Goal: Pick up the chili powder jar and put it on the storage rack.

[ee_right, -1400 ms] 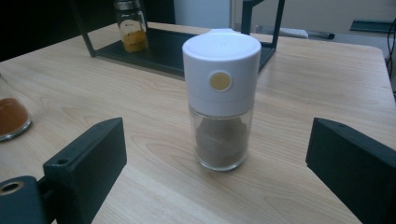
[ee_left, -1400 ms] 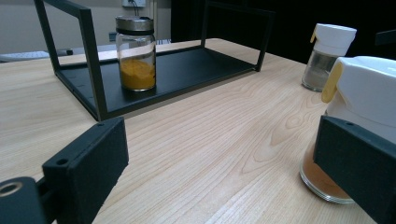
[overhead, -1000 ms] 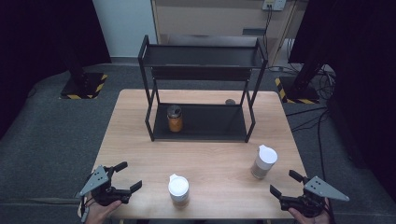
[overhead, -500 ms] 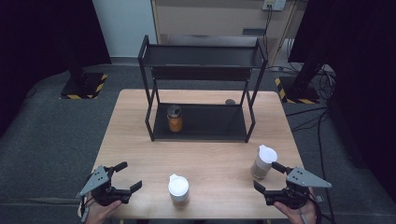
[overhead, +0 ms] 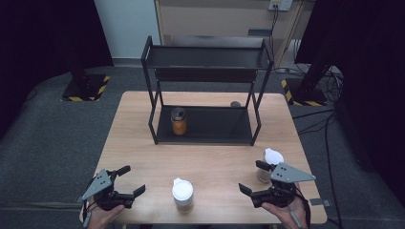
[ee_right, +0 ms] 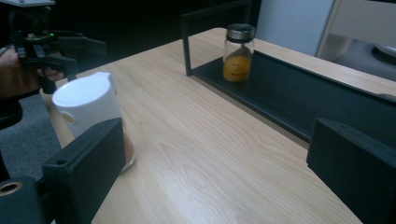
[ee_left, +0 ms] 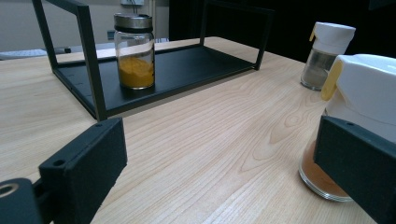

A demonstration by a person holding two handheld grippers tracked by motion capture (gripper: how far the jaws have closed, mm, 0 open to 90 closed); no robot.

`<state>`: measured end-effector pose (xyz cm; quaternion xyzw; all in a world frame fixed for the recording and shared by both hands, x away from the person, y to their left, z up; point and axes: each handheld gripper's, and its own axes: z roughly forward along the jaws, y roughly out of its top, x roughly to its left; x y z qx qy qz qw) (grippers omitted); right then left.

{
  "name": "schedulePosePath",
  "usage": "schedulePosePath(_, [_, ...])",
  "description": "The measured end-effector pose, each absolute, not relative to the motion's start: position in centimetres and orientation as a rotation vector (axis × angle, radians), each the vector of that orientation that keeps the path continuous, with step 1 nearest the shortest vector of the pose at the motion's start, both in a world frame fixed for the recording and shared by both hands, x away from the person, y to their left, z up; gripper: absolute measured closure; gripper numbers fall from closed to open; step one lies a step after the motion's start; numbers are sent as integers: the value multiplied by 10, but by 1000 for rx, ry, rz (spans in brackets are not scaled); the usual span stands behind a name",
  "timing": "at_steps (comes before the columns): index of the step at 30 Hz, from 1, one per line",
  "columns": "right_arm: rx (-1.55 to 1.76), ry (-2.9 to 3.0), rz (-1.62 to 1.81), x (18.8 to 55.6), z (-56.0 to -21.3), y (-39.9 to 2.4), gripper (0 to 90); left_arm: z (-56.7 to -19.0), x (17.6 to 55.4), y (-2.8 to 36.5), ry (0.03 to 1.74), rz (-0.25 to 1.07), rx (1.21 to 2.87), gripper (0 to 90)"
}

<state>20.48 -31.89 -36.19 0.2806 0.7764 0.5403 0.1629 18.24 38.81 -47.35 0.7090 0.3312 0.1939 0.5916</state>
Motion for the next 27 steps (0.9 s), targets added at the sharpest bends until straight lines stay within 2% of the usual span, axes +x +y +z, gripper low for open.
schedulePosePath(27, [593,2356,1638,229,-354,-250,50,-473,182,388,768,451,1654,16])
